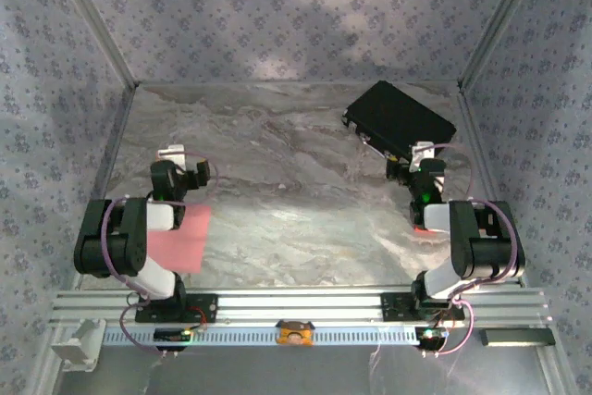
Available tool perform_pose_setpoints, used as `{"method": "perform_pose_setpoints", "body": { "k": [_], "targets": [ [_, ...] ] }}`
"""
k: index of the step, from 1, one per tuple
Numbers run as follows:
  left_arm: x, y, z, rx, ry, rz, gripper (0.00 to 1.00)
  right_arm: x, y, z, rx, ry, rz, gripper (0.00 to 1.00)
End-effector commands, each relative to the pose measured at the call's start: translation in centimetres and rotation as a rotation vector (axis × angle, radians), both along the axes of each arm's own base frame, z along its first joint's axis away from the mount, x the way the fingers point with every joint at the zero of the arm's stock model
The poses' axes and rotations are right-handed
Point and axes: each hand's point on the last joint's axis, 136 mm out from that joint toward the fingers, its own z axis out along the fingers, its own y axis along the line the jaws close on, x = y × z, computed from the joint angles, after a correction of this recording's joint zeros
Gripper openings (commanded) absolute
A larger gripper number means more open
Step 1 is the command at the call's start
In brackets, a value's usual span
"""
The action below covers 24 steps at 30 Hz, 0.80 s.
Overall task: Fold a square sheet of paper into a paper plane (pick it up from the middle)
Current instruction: Move the square sheet of paper to the center of the table.
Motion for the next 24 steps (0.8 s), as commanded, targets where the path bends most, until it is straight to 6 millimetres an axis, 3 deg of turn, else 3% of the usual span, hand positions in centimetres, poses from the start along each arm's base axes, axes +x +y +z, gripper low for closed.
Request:
{"method": "perform_pose_setpoints", "body": {
  "k": [1,24],
  "targets": [
    [0.60,-0.07,0.97,0.001,-0.025,-0.013,1.00,-0.04,-0.25,-0.56,0.009,0.021,-0.011,0.99],
    [0.62,-0.07,0.99,0.002,-0.025,-0.012,1.00,0.01,-0.30,-0.60,0.015,0.024,-0.010,0.99]
  ]
}}
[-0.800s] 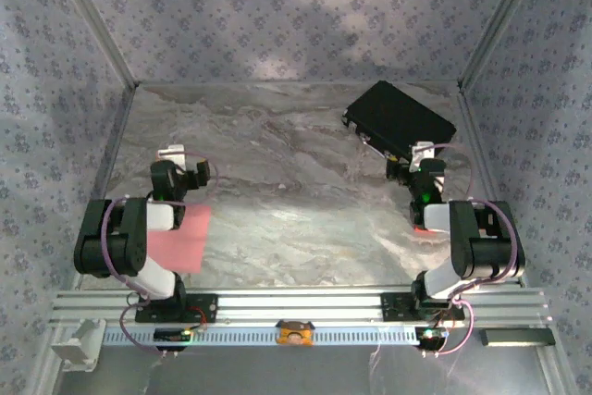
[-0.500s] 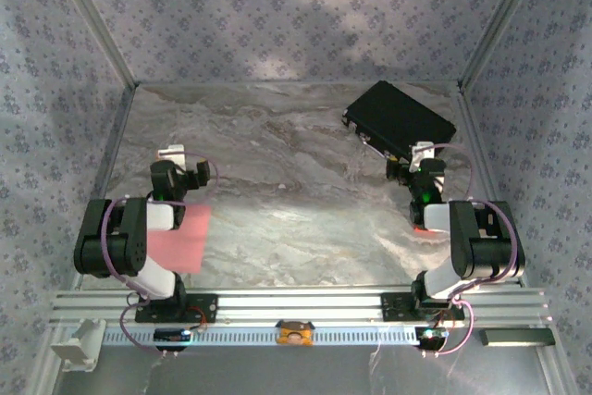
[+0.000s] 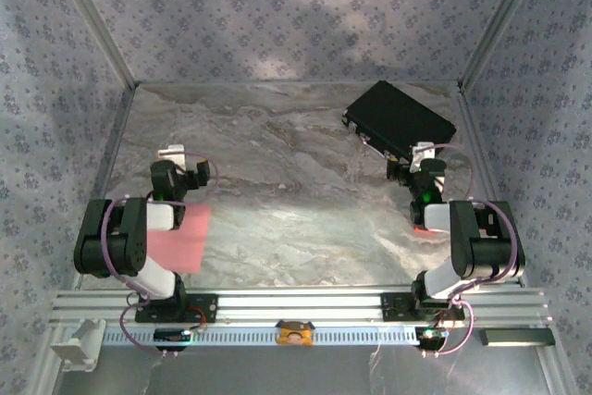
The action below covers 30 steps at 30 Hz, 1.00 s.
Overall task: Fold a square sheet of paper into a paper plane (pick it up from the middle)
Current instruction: Move the square sheet of paper to the center of the table.
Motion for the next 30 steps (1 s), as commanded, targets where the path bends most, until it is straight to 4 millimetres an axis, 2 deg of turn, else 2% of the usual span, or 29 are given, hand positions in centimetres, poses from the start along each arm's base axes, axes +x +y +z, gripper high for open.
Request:
{"method": "perform_pose_setpoints", "body": {
  "k": [1,9,14,16,20,21,23,26,30],
  "targets": [
    [0.6,-0.1,0.9,0.001,-0.024,-0.013,1.00,0.1,-0.1,-0.4,0.013,0.015,-0.005,0.99],
    [0.5,-0.5,2.1,0.009,-0.025,-0.033,1.00,-0.3,0.9,0.1,-0.025,-0.009,0.026,0.99],
    [-0.7,-0.2,3.9,-0.010,-0.030,-0.002,1.00,-0.5,0.7,1.5,-0.041,-0.028,0.001,0.99],
    [-1.2,-0.2,4.7,-0.027,-0.036,0.009,1.00,-0.5,0.8,2.5,-0.029,0.017,0.001,0.99],
    [-2.8,0.2,8.2,-0.082,-0.084,0.054,1.00,-1.3,0.7,6.3,0.049,0.078,-0.094,0.99],
    [-3.2,0.4,9.1,-0.112,-0.075,0.079,1.00,-1.8,0.8,7.0,0.072,0.110,-0.136,0.99],
    [-4.4,0.3,9.4,-0.181,-0.019,0.106,1.00,-2.9,1.1,8.4,0.137,0.175,-0.220,0.99],
    [-6.9,1.7,8.6,-0.323,0.064,0.289,1.00,-4.4,2.8,9.5,0.319,0.258,-0.232,0.99],
    [-11.7,3.8,6.0,-0.483,0.173,0.577,1.00,-5.6,8.3,10.8,0.521,0.265,0.035,0.99]
  ]
}}
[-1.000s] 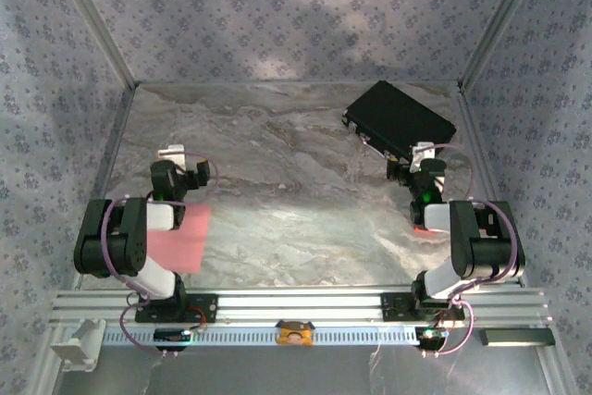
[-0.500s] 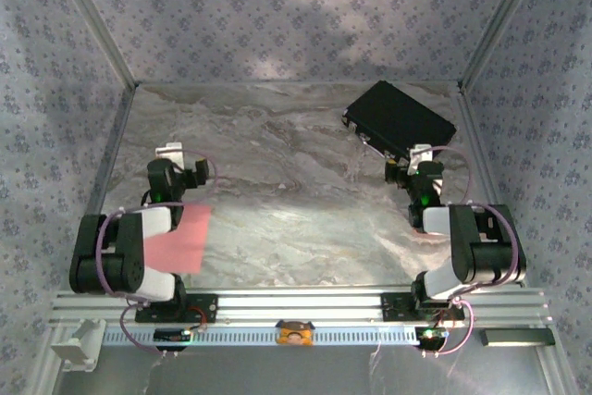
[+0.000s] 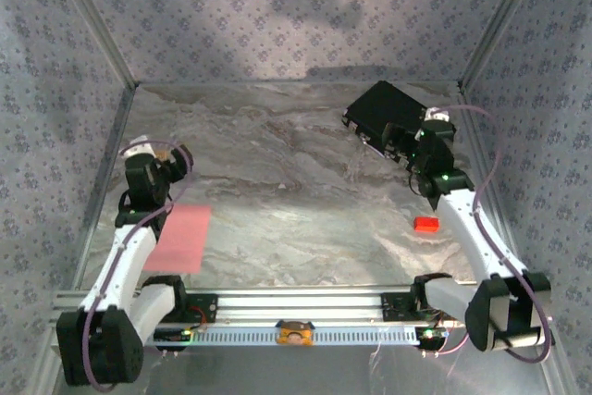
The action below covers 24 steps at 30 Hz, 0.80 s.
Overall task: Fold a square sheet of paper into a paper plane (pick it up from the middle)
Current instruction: Move the square sheet of paper to the center of the table.
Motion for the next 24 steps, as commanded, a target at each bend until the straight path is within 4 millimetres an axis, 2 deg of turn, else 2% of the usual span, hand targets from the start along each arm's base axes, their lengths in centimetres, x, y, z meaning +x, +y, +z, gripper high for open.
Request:
{"method": "perform_pose_setpoints", "body": {
  "k": [1,6,9,12,17,24],
  "targets": [
    [-5.2,1.4,-5.6,-0.189,0.246,0.217,1.00,-3.7,4.2,-3.3,0.218,0.160,0.153,0.99],
    [-7.0,-2.6,-9.7,-0.380,0.378,0.084,1.00,-6.4,8.5,-3.9,0.320,0.211,0.368,0.99],
    [-8.2,-3.3,-11.9,-0.407,0.457,0.073,1.00,-7.6,10.2,-5.1,0.369,0.267,0.414,0.99],
    [-9.0,-3.5,-13.3,-0.420,0.510,0.077,1.00,-8.3,11.3,-6.2,0.382,0.298,0.434,0.99],
    [-9.1,-3.8,-14.4,-0.445,0.564,0.096,1.00,-8.8,12.3,-7.2,0.379,0.324,0.431,0.99],
    [-9.7,-4.8,-16.0,-0.470,0.640,0.082,1.00,-8.6,11.9,-7.7,0.374,0.330,0.389,0.99]
  ]
}}
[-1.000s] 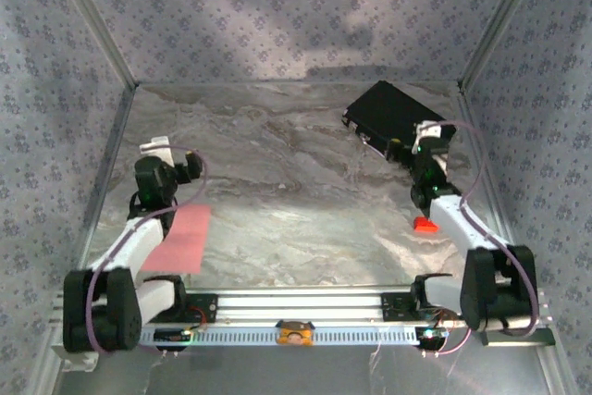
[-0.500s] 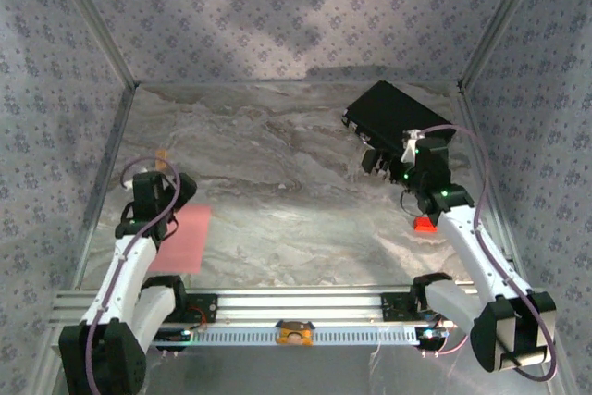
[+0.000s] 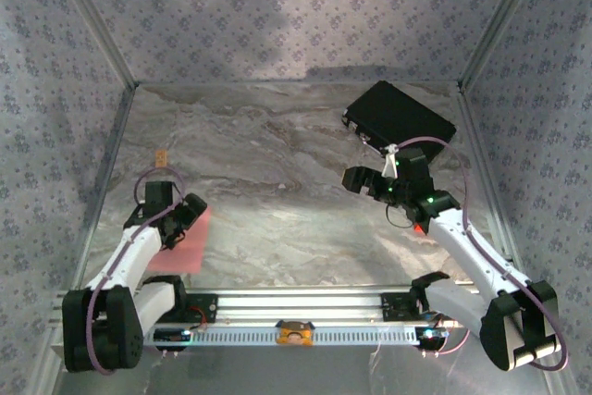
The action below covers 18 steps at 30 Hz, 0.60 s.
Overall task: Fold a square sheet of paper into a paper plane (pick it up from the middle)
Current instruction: Move the square sheet of paper to the center of the table.
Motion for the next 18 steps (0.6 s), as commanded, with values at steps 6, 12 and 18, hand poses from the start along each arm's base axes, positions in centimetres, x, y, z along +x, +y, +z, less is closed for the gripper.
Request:
{"method": "perform_pose_setpoints", "body": {
  "k": [6,12,18],
  "targets": [
    [-1.3,-3.1,-1.7,-0.101,0.057,-0.016,1.00,0.1,-0.6,-1.1,-0.014,0.028,-0.053,0.99],
    [-0.9,-6.7,-1.2,-0.125,0.001,-0.039,1.00,0.0,-0.5,-1.1,0.002,0.041,-0.061,0.99],
    [0.7,-10.6,-0.1,-0.165,-0.078,-0.047,1.00,-0.1,-0.6,-1.2,0.006,0.048,-0.072,0.99]
  ]
}}
